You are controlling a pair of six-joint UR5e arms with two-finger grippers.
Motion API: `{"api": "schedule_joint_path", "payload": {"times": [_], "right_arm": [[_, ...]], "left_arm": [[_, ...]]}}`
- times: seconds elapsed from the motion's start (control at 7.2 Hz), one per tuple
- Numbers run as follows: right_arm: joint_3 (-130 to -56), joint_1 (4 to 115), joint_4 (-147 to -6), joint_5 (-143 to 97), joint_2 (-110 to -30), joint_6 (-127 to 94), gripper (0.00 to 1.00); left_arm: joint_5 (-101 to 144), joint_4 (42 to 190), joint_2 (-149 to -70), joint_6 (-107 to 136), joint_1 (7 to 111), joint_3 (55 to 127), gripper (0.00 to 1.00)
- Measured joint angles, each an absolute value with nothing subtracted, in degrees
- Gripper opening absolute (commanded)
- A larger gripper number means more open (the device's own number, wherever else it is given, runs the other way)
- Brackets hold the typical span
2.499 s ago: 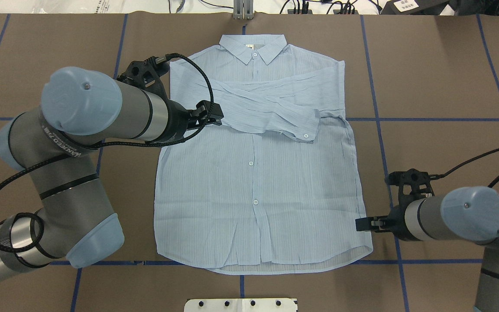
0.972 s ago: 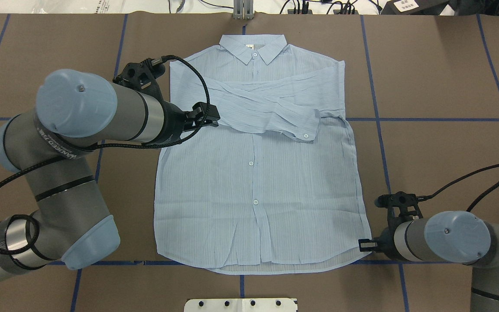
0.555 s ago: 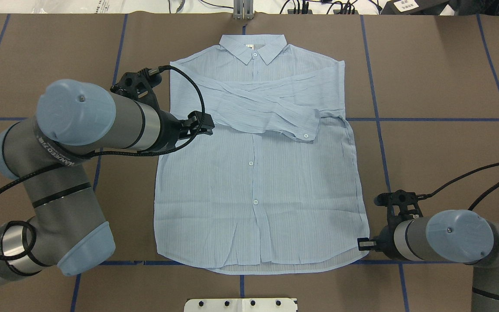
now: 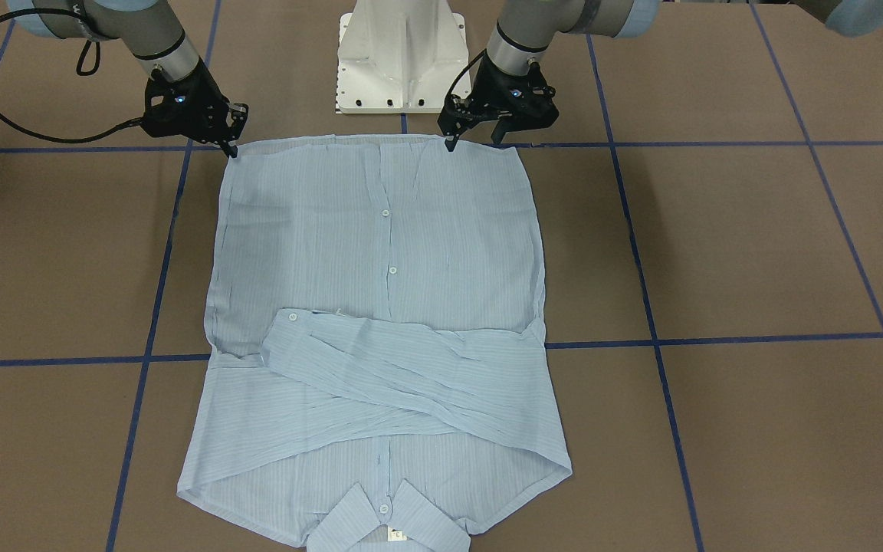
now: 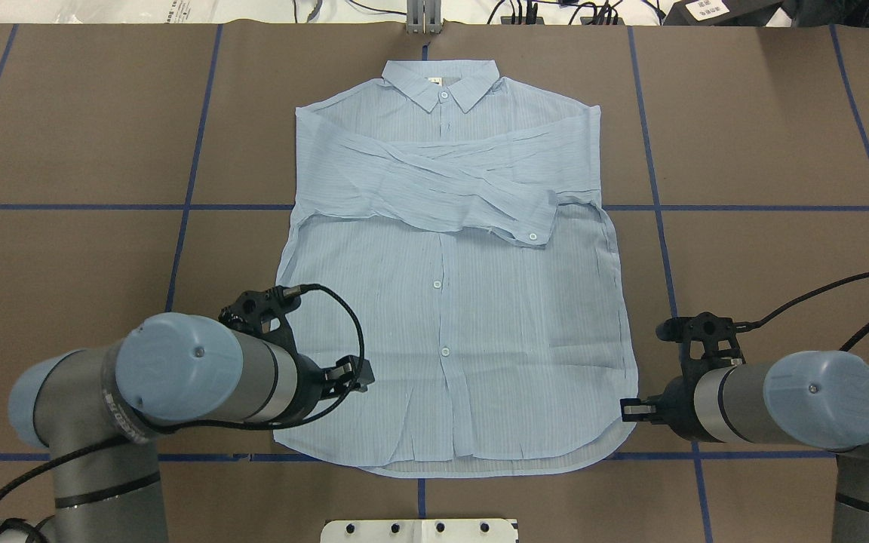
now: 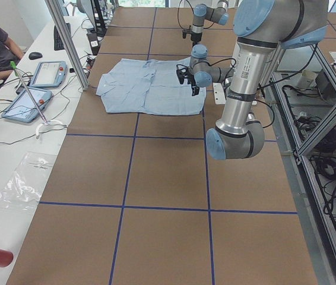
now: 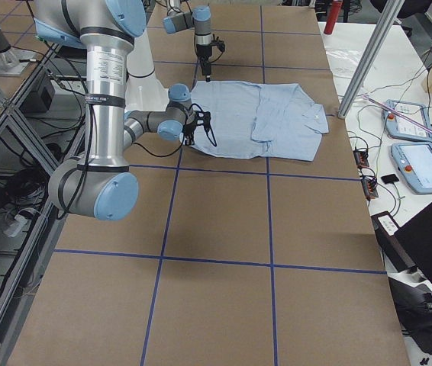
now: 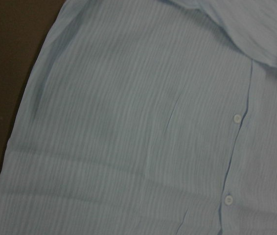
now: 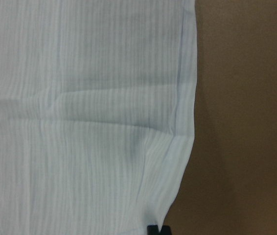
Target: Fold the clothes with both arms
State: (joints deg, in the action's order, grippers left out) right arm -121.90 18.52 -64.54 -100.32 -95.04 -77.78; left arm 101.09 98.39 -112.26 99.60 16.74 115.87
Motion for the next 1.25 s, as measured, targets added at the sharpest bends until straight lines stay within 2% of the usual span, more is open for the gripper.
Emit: {"api": "schedule_joint_path", "payload": {"times": [0.97, 1.25], "right_arm": [[-121.8, 19.3, -64.6, -100.6, -93.5, -77.8, 0.00], [-121.7, 19.9, -64.6, -101.4, -93.4, -77.8, 0.00]], "left_arm": [[97.7, 94.7, -107.3, 101.2, 13.7, 114.8, 0.71], [97.6, 94.7, -107.2, 101.2, 13.1, 113.7, 0.63]]}}
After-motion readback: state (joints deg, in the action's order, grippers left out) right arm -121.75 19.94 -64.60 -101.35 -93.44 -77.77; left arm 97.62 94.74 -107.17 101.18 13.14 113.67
